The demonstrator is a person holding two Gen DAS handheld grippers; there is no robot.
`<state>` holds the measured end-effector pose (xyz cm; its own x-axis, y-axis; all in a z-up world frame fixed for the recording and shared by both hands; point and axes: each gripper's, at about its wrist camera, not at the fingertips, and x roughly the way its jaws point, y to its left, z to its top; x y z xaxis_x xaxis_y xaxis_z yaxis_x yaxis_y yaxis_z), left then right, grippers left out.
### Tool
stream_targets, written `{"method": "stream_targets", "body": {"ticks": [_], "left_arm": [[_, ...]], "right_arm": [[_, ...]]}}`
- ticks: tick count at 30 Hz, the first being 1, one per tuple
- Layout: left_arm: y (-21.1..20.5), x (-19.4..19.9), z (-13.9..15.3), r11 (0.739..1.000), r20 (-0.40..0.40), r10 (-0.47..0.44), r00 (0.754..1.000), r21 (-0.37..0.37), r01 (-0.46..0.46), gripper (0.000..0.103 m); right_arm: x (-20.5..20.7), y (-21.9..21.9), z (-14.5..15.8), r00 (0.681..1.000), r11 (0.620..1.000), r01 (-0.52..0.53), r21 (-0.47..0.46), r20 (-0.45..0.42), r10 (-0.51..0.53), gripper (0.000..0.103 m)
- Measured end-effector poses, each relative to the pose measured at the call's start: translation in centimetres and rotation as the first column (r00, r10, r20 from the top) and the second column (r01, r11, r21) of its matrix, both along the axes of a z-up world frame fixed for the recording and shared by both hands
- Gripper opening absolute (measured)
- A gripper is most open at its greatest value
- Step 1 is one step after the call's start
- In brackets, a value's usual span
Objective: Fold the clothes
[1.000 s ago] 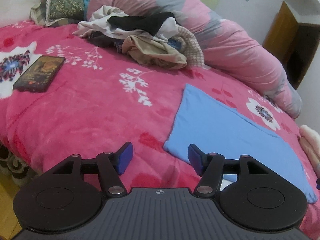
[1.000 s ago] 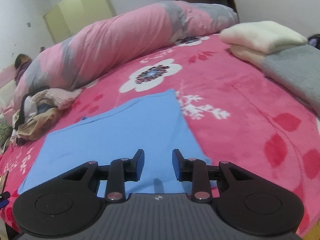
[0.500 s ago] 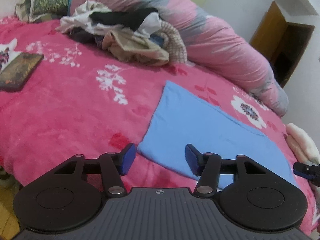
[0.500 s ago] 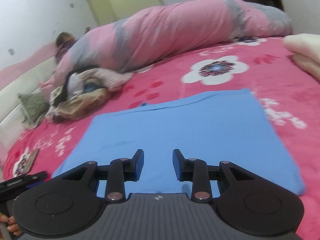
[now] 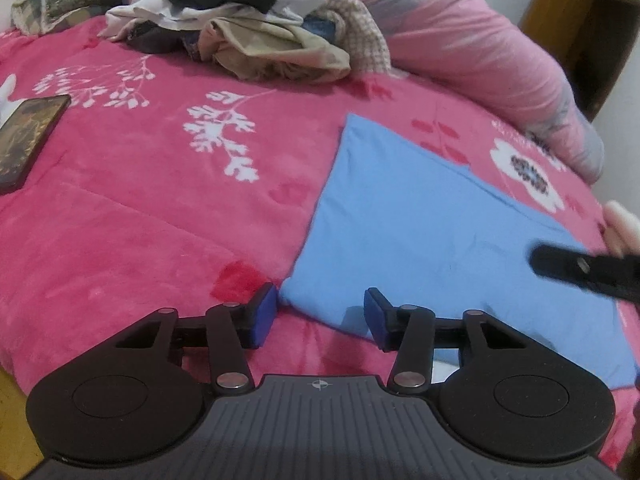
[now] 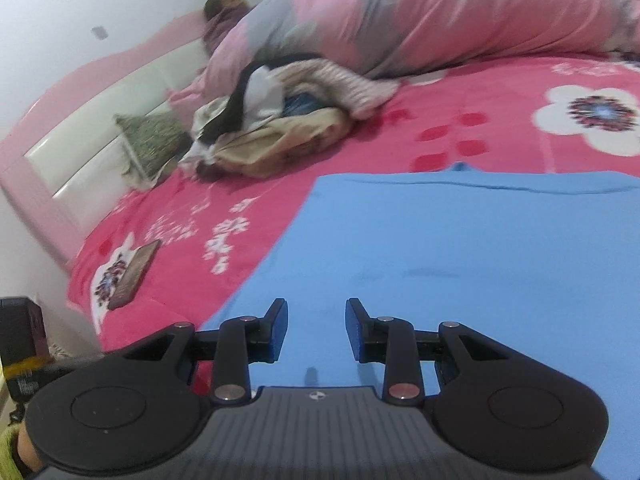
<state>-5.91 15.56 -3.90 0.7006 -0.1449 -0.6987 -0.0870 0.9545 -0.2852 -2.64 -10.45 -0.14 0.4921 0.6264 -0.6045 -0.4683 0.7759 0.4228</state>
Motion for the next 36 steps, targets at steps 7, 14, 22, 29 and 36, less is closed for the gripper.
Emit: {"method": "stream_targets", "body": {"ticks": [7,14,22,29,36], "left_arm": [[-1.3,0.0,-0.3,0.997,-0.009,-0.016,1.000,0.080,0.017,0.051],[-2.4,0.1,-0.1,0.989,-0.016,-0.026,1.000,0.146,0.028,0.049],[-3.1,0.2,0.2,0.986,-0.028,-0.025,0.999,0.165,0.029,0.048],[-3.5,0.1,0.2,0.983,-0.026,-0.026,0.999,0.180,0.030,0.048],[-2.0,-0.3,0.3,0.996,0.000,-0.037,0.999,0.082,0.037,0.048]], "right_arm": [[3.2,5.6,-0.7,0.990,0.993,-0.116,-0.018,-0.079,0.114,0.035],[5.0,8.8,-1.9,0.984,0.986,-0.139,-0.092,-0.124,0.127,0.042],[5.2,8.7,-3.8,0.980,0.988,-0.125,-0.091,-0.166,0.109,0.042],[5.4,8.0,-3.4,0.979,0.991,-0.115,-0.067,-0.174,0.101,0.042],[4.0,5.7,-2.2,0.992,0.996,-0.091,-0.009,-0.085,0.090,0.042]]}}
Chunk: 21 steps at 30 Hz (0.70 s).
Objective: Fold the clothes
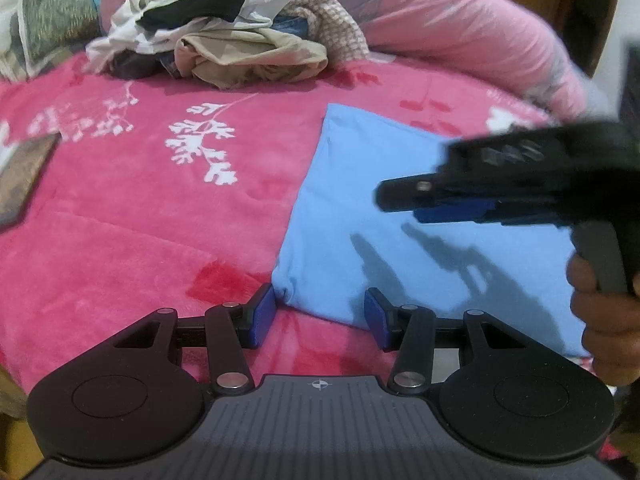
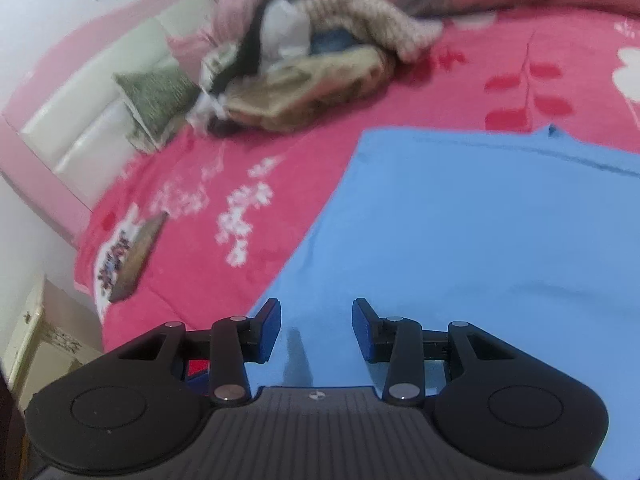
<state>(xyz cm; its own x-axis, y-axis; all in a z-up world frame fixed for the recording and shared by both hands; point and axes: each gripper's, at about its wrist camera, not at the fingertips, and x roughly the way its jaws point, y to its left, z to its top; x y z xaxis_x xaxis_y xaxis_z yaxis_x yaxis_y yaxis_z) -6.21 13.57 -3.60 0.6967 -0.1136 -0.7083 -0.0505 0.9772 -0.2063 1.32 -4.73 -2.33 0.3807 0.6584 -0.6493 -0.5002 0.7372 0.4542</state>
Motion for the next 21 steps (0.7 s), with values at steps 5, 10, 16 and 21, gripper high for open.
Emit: {"method": "stream_targets", "body": {"ticks": [5,10,16,21], "left_arm": [[4.0,-0.6,-0.1,0.965,0.004,0.013,1.000,-0.263,-0.011,0.048],[6.3,-1.0,0.2,0.913,0.030,0.040,0.999,-0.406,-0.025,0.048],[8.3,-1.2,0.0,0.857,0.021,0.084,0.996,-0.511,-0.062,0.048],[9.2,-1.2,-0.3,0.820,0.021,0.090,0.996,-0.569,-0.062,0.049]], "right_arm": [[-3.8,-1.9,0.6,0.978,0.996,-0.068,-0.057,0.192,0.078,0.042],[-8.4,0.0,0.8,0.882,0.955,-0.221,-0.195,0.377,0.282,0.042],[-11.3,5.7,-0.4,0.734,0.876,-0.305,-0.374,0.494,0.467,0.038],[-10.9,8.0,-2.1,0.713,0.840,-0.307,-0.448,0.476,0.515,0.007]]}}
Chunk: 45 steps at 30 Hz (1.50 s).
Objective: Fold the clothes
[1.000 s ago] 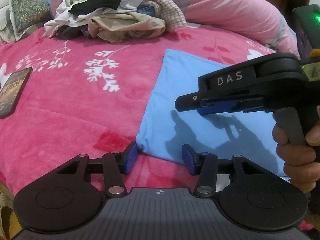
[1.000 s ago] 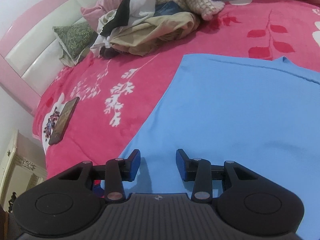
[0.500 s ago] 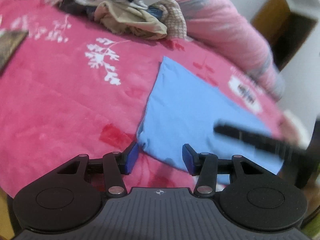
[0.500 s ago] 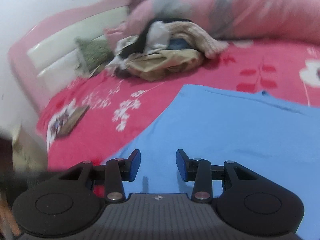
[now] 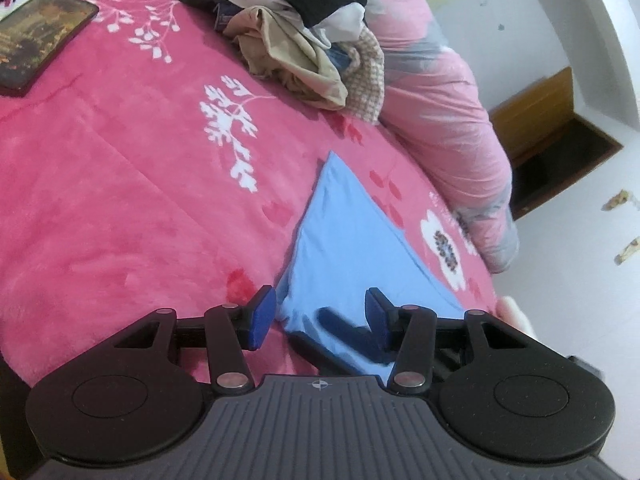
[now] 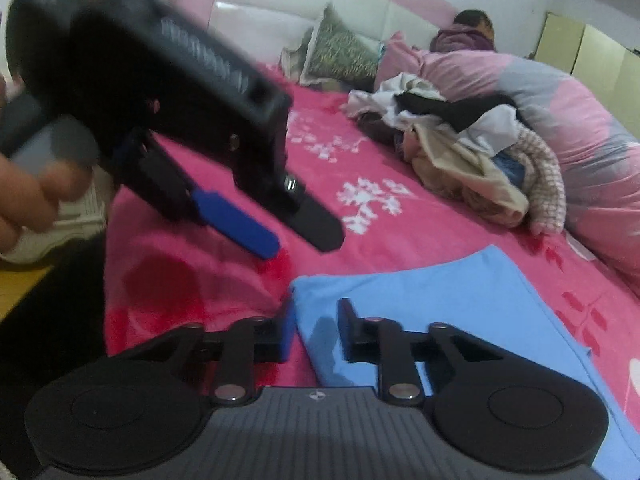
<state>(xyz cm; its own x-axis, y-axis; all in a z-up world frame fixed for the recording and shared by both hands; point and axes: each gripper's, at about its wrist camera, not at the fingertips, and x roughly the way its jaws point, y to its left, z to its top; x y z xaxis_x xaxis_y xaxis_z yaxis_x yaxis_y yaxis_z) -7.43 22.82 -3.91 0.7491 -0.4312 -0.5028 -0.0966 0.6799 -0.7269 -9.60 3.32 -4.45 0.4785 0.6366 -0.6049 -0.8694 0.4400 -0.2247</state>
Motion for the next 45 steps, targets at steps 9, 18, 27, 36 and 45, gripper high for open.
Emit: {"method": "stream_targets", "body": {"ticks": [9,18,27,36,45], "left_arm": [[0.5,1.6,-0.6,0.995,-0.009,-0.033,0.999,-0.096,0.032,0.054],[-1.0,4.1,-2.2,0.978,-0.065,-0.090,0.994,-0.193,0.076,0.055],[-1.1,4.6,-3.1,0.978,-0.104,-0.048,0.993,-0.206,0.026,0.043],[-0.1,4.3,-3.2,0.961,-0.107,-0.050,0.993,-0.276,0.018,0.049],[-1.3,4.8,-3.2,0.979,-0.126,-0.026,0.992,-0.202,0.000,0.038]], "right_arm": [[4.0,-4.5,1.1,0.953,0.955,0.197,0.222,-0.270,-0.134,0.000],[4.3,-5.3,1.5,0.937,0.935,0.226,0.275,-0.325,-0.130,0.000],[3.0,-5.0,1.6,0.948,0.939,0.192,0.284,-0.301,-0.103,0.000],[3.3,-5.5,2.4,0.945,0.924,0.227,0.309,-0.298,-0.132,0.000],[2.7,-5.2,1.9,0.941,0.929,0.212,0.305,-0.320,-0.110,0.001]]}}
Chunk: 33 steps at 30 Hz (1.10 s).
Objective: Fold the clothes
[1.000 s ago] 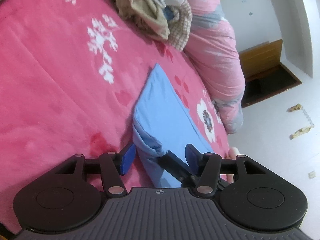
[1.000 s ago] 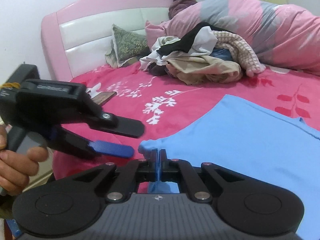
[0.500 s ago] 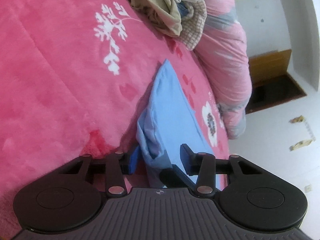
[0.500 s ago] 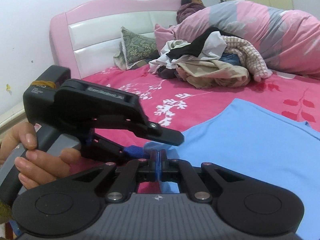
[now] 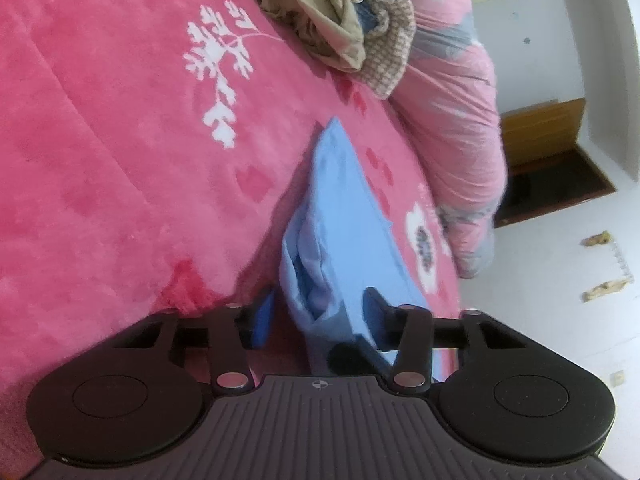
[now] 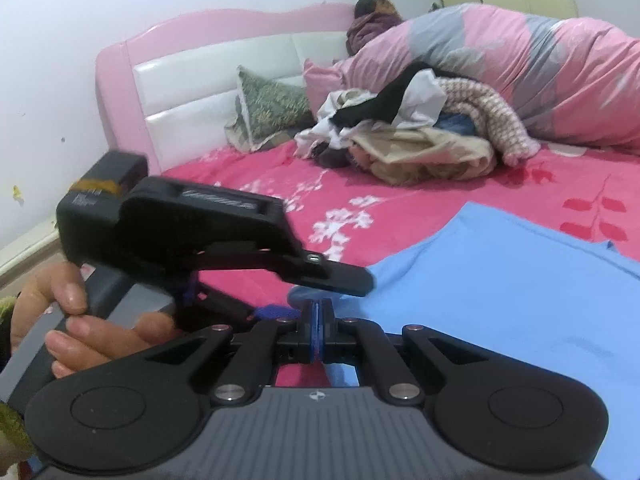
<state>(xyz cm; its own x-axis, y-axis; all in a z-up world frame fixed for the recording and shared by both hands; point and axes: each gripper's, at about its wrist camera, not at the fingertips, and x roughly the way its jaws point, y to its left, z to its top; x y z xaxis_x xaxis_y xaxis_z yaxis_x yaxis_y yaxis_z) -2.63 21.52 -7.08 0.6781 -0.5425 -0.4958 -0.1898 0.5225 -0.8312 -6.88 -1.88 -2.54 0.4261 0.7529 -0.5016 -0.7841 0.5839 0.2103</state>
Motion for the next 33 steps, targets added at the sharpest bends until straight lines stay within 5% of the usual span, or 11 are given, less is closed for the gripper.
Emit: {"method": "stream_targets", "body": {"ticks": [4,7,10,14,18,22,26,33], "left_arm": [[-0.5,0.2,-0.3,0.997,-0.034,0.001,0.999,0.075,0.001,0.011],[-0.9,0.0,-0.1,0.993,-0.017,0.004,1.000,0.122,-0.002,0.007],[-1.8,-0.5,0.4,0.976,0.036,-0.011,0.999,0.217,0.003,0.005],[-4.0,-1.7,1.7,0.920,0.165,-0.085,0.983,0.391,0.014,0.005],[-6.2,-2.2,2.4,0.855,0.235,-0.187,0.954,0.517,0.040,0.005],[-7.2,-2.3,2.5,0.810,0.258,-0.249,0.934,0.584,0.055,0.005],[-7.8,-2.2,2.4,0.782,0.274,-0.285,0.919,0.620,0.057,0.005],[-8.5,-2.4,2.4,0.767,0.289,-0.324,0.901,0.637,0.072,0.005]], "right_arm": [[0.4,-0.7,-0.2,0.998,0.999,-0.047,-0.022,-0.044,0.046,0.008],[1.4,-2.4,0.0,0.992,0.998,-0.063,-0.011,-0.106,0.062,0.028],[3.7,-4.6,0.4,0.979,0.999,-0.004,0.034,-0.203,0.011,0.031],[8.1,-6.1,0.8,0.927,0.981,0.183,0.063,-0.342,-0.151,0.037],[12.8,-4.1,0.8,0.874,0.960,0.279,-0.013,-0.411,-0.260,0.039],[16.3,-0.3,0.2,0.862,0.949,0.283,-0.137,-0.398,-0.315,0.042],[17.8,4.1,-0.6,0.898,0.928,0.250,-0.275,-0.292,-0.328,0.046],[18.5,7.9,-1.5,0.931,0.896,0.210,-0.391,-0.199,-0.305,0.050]]}}
